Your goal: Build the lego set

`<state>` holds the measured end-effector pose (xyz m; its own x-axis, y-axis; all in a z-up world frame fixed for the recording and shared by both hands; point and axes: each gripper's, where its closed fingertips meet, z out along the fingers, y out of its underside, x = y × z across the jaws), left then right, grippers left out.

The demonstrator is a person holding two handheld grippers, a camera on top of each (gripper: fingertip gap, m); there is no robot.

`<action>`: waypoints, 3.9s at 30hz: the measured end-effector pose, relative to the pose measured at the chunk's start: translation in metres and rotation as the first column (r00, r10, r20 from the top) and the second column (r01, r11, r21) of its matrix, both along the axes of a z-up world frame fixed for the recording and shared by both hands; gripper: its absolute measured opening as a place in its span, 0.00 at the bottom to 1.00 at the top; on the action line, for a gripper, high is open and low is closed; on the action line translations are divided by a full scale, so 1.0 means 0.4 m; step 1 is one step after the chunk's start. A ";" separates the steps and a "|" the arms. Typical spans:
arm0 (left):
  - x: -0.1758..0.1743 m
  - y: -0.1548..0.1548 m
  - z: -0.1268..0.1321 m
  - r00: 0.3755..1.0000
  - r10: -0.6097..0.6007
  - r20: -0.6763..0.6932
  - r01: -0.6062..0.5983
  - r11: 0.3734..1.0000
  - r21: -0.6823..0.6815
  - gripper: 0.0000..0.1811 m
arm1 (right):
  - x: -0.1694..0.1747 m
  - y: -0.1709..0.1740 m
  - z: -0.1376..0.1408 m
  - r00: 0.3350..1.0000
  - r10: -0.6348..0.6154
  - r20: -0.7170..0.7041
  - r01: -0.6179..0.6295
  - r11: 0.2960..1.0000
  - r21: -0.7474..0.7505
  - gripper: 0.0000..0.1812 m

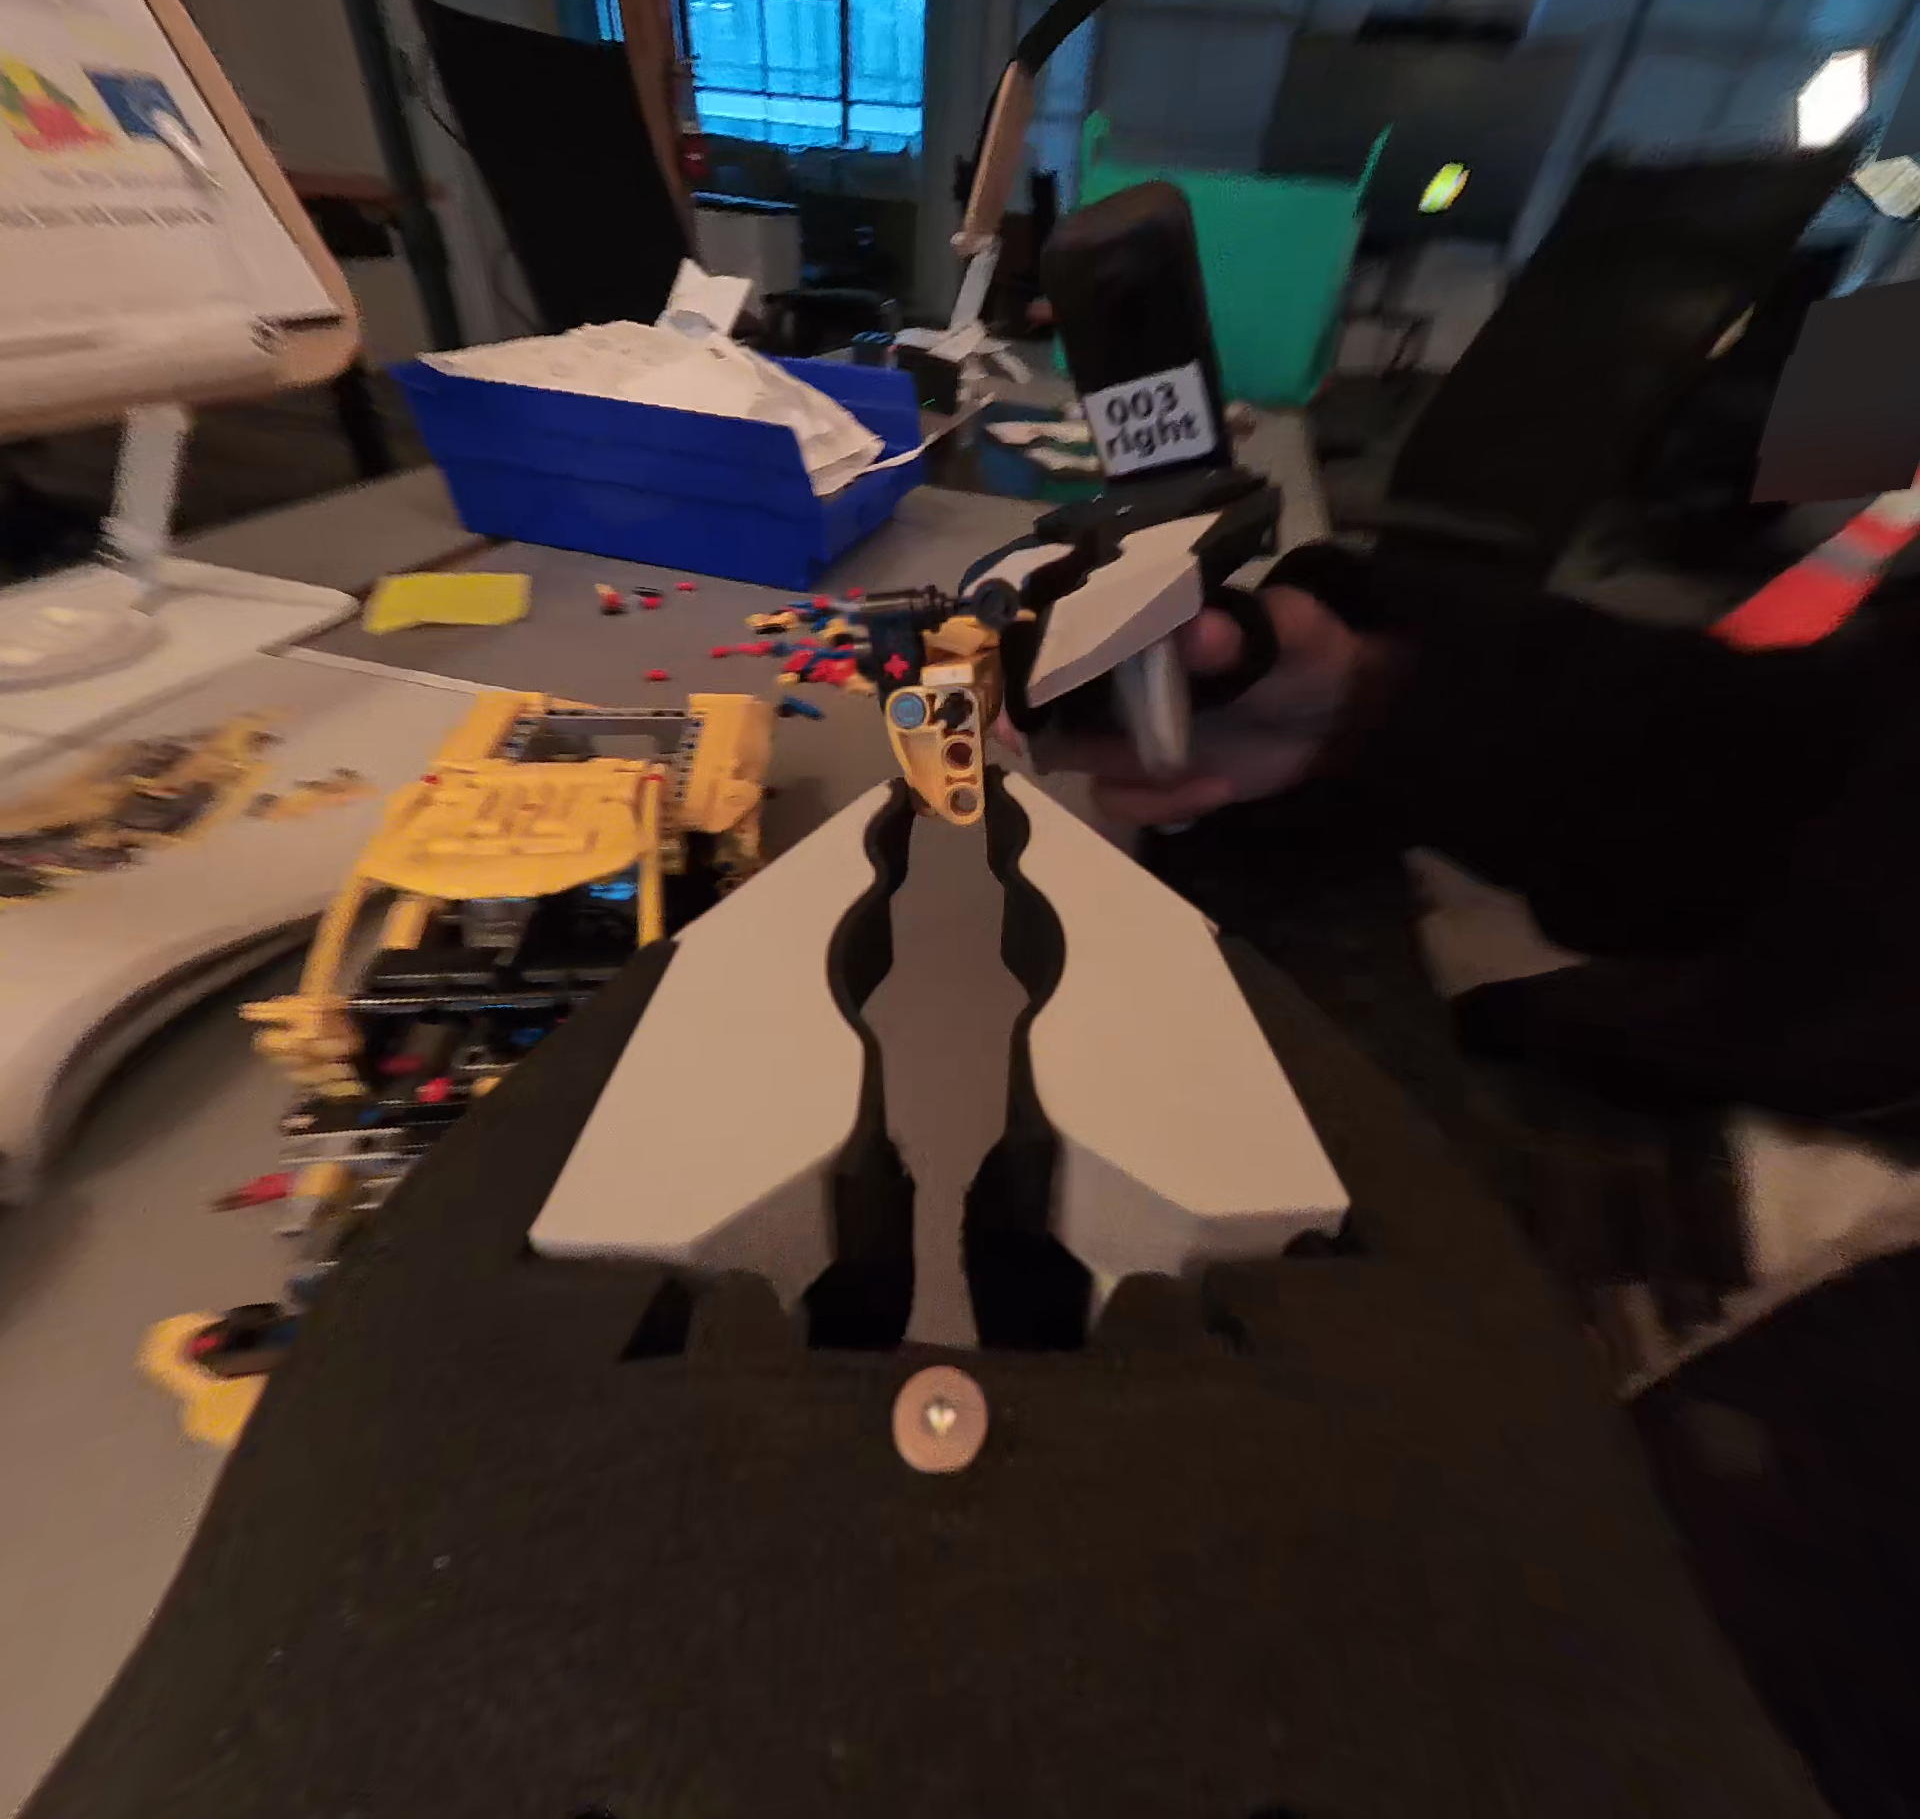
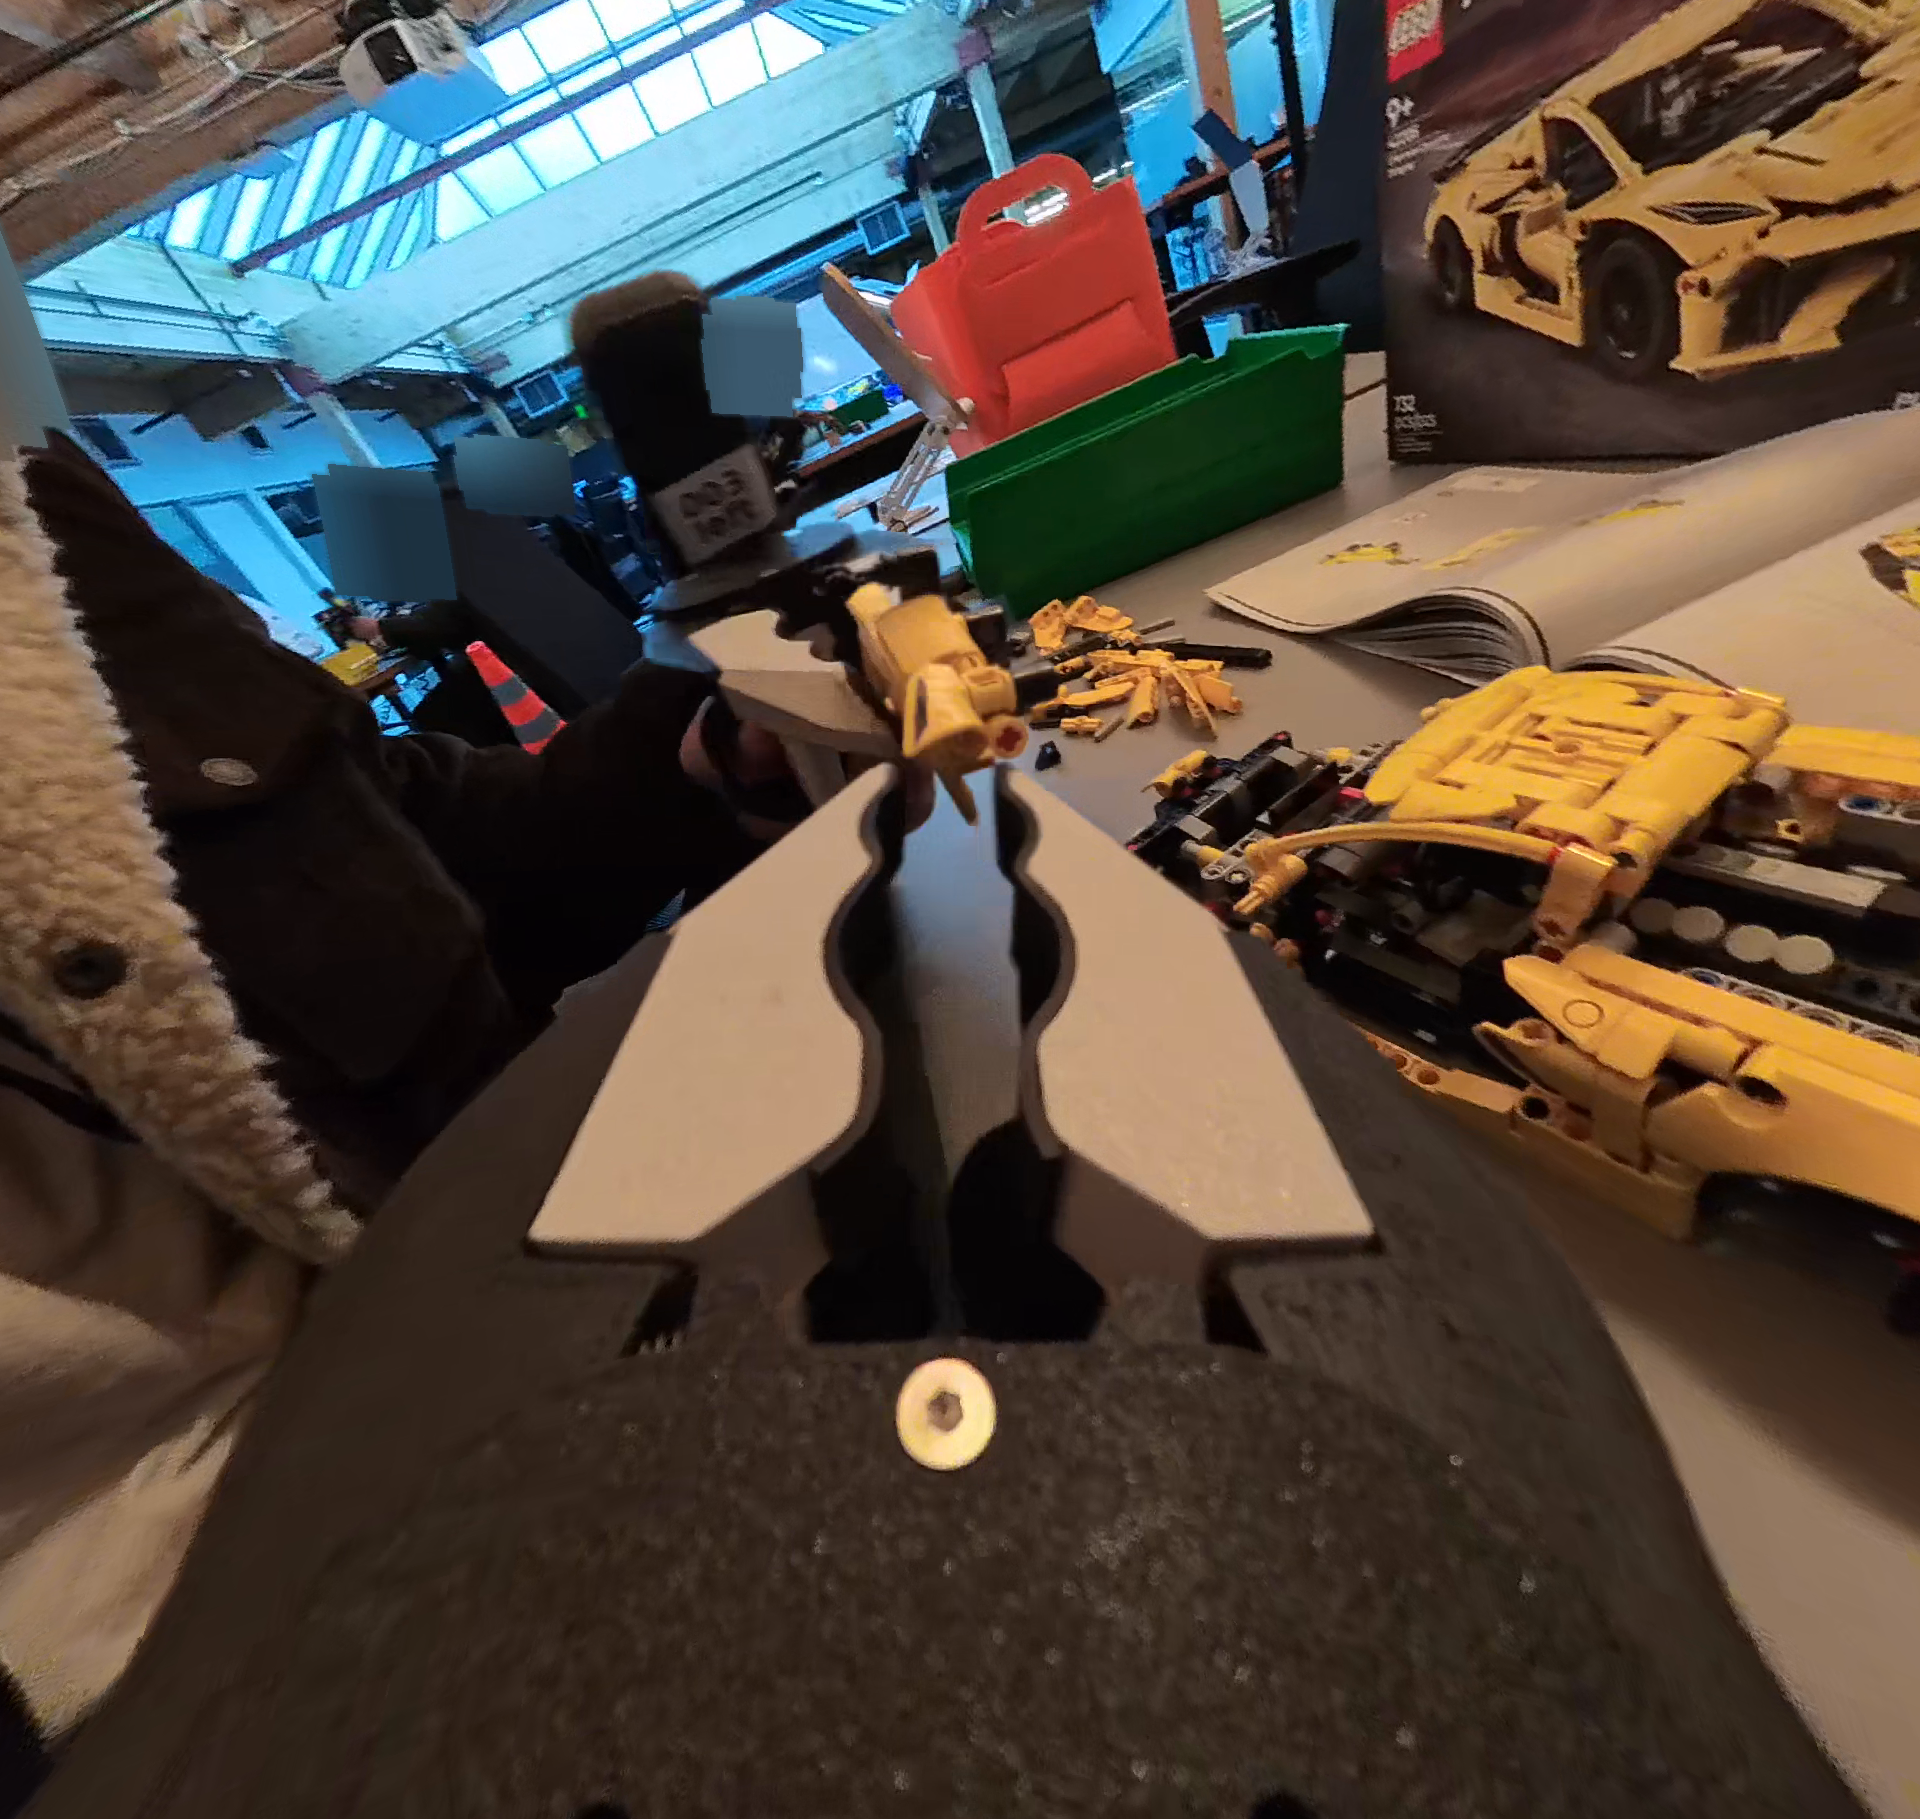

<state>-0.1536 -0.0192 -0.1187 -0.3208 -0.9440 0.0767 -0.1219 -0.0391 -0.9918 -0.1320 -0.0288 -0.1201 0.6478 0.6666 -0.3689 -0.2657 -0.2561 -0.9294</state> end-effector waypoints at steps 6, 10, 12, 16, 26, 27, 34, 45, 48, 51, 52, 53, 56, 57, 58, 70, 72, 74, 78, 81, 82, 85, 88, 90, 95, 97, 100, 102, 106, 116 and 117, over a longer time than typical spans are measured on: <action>0.002 0.062 -0.026 0.973 0.225 0.055 -0.217 0.806 0.551 0.07 | 0.029 0.028 -0.011 0.994 -0.107 0.037 0.107 0.994 -0.001 0.27; 0.006 0.072 -0.043 0.953 0.277 0.125 -0.267 0.567 0.779 0.07 | 0.018 0.031 0.003 0.983 -0.148 0.110 0.144 0.988 0.050 0.20; 0.011 0.074 -0.044 0.940 0.301 0.163 -0.293 0.459 0.839 0.07 | -0.015 0.031 0.009 0.989 -0.109 0.102 0.105 0.994 0.044 0.15; 0.014 0.071 -0.041 0.920 0.305 0.246 -0.325 0.243 0.914 0.07 | -0.046 0.043 0.004 0.994 -0.075 0.085 0.075 0.997 0.000 0.14; 0.016 0.056 -0.038 0.909 0.272 0.315 -0.341 0.052 0.939 0.07 | -0.030 0.043 0.008 0.998 -0.062 -0.012 0.061 0.996 -0.060 0.04; 0.016 0.053 -0.037 0.907 0.271 0.322 -0.346 0.047 0.937 0.07 | -0.029 0.041 0.009 0.998 -0.063 -0.008 0.062 0.996 -0.057 0.04; 0.015 0.101 -0.017 0.867 0.413 0.280 -0.457 0.430 0.779 0.09 | 0.004 0.034 0.039 0.992 -0.125 0.027 0.123 0.991 0.059 0.03; 0.001 0.053 0.048 0.992 -0.118 0.048 0.113 0.641 -0.759 0.23 | -0.033 0.002 0.090 0.963 -0.188 0.195 0.110 0.929 0.352 0.03; -0.008 0.027 0.063 0.964 -0.238 0.118 0.225 0.494 -0.840 0.23 | -0.054 0.000 0.083 0.945 -0.199 0.261 0.085 0.917 0.391 0.03; -0.008 -0.006 0.051 0.951 -0.296 0.088 0.236 0.512 -0.826 0.22 | -0.070 0.000 0.068 0.937 -0.180 0.299 0.054 0.922 0.384 0.03; -0.010 -0.011 0.051 0.946 -0.311 0.095 0.249 0.504 -0.827 0.15 | -0.075 -0.001 0.066 0.937 -0.171 0.305 0.044 0.923 0.383 0.03; -0.016 -0.011 0.059 0.939 -0.320 0.123 0.274 0.483 -0.831 0.10 | -0.077 -0.002 0.067 0.938 -0.168 0.303 0.040 0.922 0.385 0.03; -0.020 -0.008 0.056 0.939 -0.320 0.122 0.276 0.496 -0.823 0.10 | -0.078 -0.005 0.065 0.944 -0.147 0.294 0.029 0.928 0.371 0.03; -0.022 -0.010 0.057 0.939 -0.322 0.122 0.279 0.503 -0.818 0.09 | -0.078 -0.007 0.067 0.948 -0.138 0.286 0.024 0.930 0.367 0.03; -0.022 -0.011 0.056 0.939 -0.323 0.119 0.279 0.511 -0.813 0.09 | -0.078 -0.008 0.066 0.951 -0.129 0.281 0.020 0.932 0.361 0.03; -0.023 -0.005 0.051 0.948 -0.300 0.108 0.265 0.554 -0.789 0.09 | -0.076 -0.005 0.059 0.959 -0.117 0.260 0.023 0.940 0.340 0.04; -0.022 -0.004 0.049 0.953 -0.287 0.100 0.256 0.578 -0.775 0.09 | -0.074 -0.004 0.057 0.959 -0.119 0.257 0.027 0.942 0.335 0.04; -0.019 -0.003 0.047 0.958 -0.271 0.088 0.241 0.607 -0.758 0.09 | -0.073 -0.001 0.053 0.955 -0.134 0.263 0.040 0.941 0.335 0.05; -0.020 -0.004 0.043 0.957 -0.278 0.082 0.240 0.601 -0.763 0.09 | -0.075 -0.003 0.047 0.950 -0.123 0.287 0.023 0.944 0.328 0.04; -0.024 -0.010 0.044 0.949 -0.303 0.086 0.256 0.584 -0.771 0.09 | -0.072 -0.012 0.051 0.957 -0.086 0.276 -0.006 0.949 0.316 0.04; -0.024 -0.011 0.043 0.948 -0.306 0.084 0.256 0.582 -0.771 0.09 | -0.072 -0.013 0.048 0.954 -0.086 0.286 -0.010 0.948 0.319 0.04; -0.028 -0.015 0.045 0.940 -0.328 0.092 0.271 0.557 -0.785 0.09 | -0.077 -0.017 0.047 0.953 -0.076 0.295 -0.026 0.945 0.327 0.04; -0.030 -0.020 0.047 0.933 -0.345 0.104 0.283 0.522 -0.805 0.09 | -0.078 -0.022 0.046 0.952 -0.061 0.301 -0.046 0.941 0.335 0.04; -0.031 -0.022 0.050 0.930 -0.348 0.115 0.290 0.506 -0.812 0.09 | -0.079 -0.024 0.049 0.956 -0.051 0.289 -0.052 0.940 0.337 0.04; -0.031 -0.024 0.052 0.933 -0.341 0.118 0.291 0.520 -0.803 0.09 | -0.080 -0.024 0.053 0.967 -0.042 0.251 -0.044 0.944 0.328 0.04; -0.028 -0.021 0.049 0.936 -0.334 0.111 0.282 0.523 -0.804 0.09 | -0.079 -0.021 0.051 0.968 -0.048 0.245 -0.034 0.947 0.319 0.04; -0.024 -0.016 0.046 0.943 -0.318 0.102 0.268 0.539 -0.799 0.09 | -0.076 -0.016 0.048 0.965 -0.069 0.254 -0.016 0.947 0.320 0.04; -0.023 -0.015 0.045 0.946 -0.310 0.096 0.262 0.553 -0.791 0.09 | -0.075 -0.015 0.047 0.963 -0.078 0.258 -0.010 0.946 0.323 0.04; -0.021 -0.012 0.042 0.949 -0.303 0.090 0.253 0.558 -0.791 0.09 | -0.067 -0.013 0.055 0.968 -0.091 0.232 0.010 0.945 0.326 0.09; -0.056 -0.005 0.097 0.877 -0.396 0.273 0.395 0.271 -0.878 0.09 | -0.040 -0.003 0.083 0.979 -0.143 0.146 0.085 0.935 0.345 0.28; -0.062 -0.003 0.106 0.862 -0.407 0.302 0.415 0.225 -0.882 0.09 | -0.042 -0.002 0.084 0.977 -0.150 0.150 0.089 0.931 0.353 0.31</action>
